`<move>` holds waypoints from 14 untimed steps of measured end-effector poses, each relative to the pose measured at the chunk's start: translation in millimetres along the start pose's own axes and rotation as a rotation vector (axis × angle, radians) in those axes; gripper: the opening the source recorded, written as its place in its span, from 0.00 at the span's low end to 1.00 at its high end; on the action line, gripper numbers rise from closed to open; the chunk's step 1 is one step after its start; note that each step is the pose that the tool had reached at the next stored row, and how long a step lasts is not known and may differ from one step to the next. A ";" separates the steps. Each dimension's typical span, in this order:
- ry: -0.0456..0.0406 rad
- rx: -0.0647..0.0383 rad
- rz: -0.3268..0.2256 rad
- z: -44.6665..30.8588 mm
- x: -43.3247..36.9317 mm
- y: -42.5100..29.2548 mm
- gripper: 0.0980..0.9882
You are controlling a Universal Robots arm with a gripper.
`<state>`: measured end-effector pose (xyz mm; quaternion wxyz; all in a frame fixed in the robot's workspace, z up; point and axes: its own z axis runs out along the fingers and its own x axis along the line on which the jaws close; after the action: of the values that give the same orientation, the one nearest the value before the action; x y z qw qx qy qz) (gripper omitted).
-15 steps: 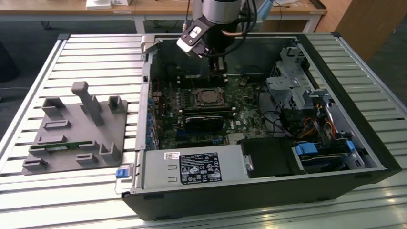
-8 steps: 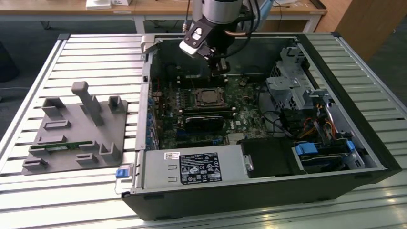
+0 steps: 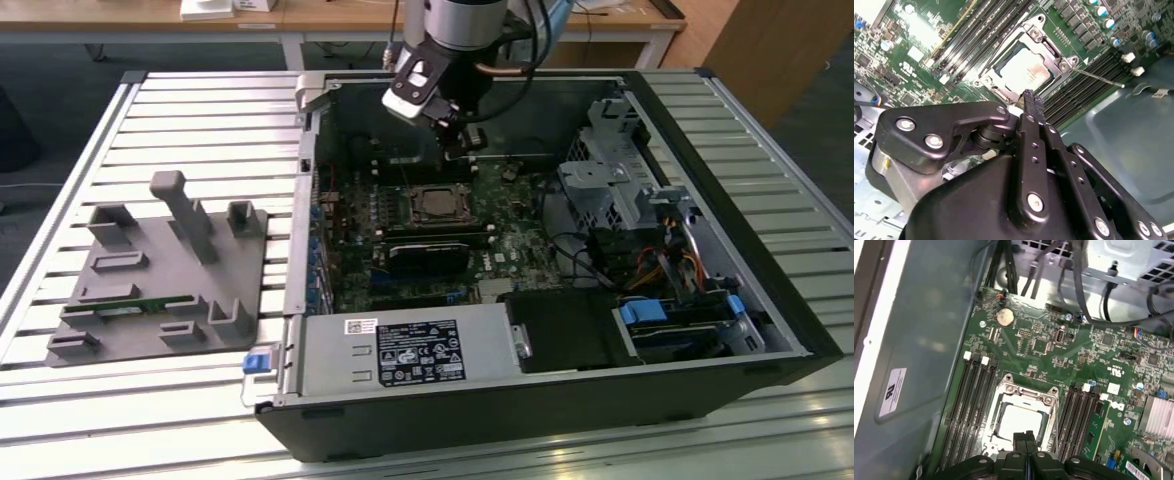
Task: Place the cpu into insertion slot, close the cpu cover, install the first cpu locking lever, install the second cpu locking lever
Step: 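Install the first cpu locking lever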
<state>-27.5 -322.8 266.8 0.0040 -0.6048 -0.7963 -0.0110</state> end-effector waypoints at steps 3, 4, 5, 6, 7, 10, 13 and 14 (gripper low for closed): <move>0.0006 0.001 -0.039 0.0 0.0 0.0 0.02; 0.0008 0.001 -0.056 0.0 0.0 0.0 0.02; 0.0010 0.001 -0.073 0.0 0.0 0.0 0.02; 0.0012 0.002 -0.091 0.0 0.0 0.0 0.02; 0.0014 0.002 -0.109 0.0 0.0 0.0 0.02; 0.0021 0.003 -0.162 0.0 0.0 0.0 0.02; 0.0028 0.004 -0.217 0.0 0.0 0.0 0.02; 0.0030 0.005 -0.235 0.0 0.0 0.0 0.02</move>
<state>-27.5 -322.8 266.8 0.0053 -0.5071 -0.8618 -0.0105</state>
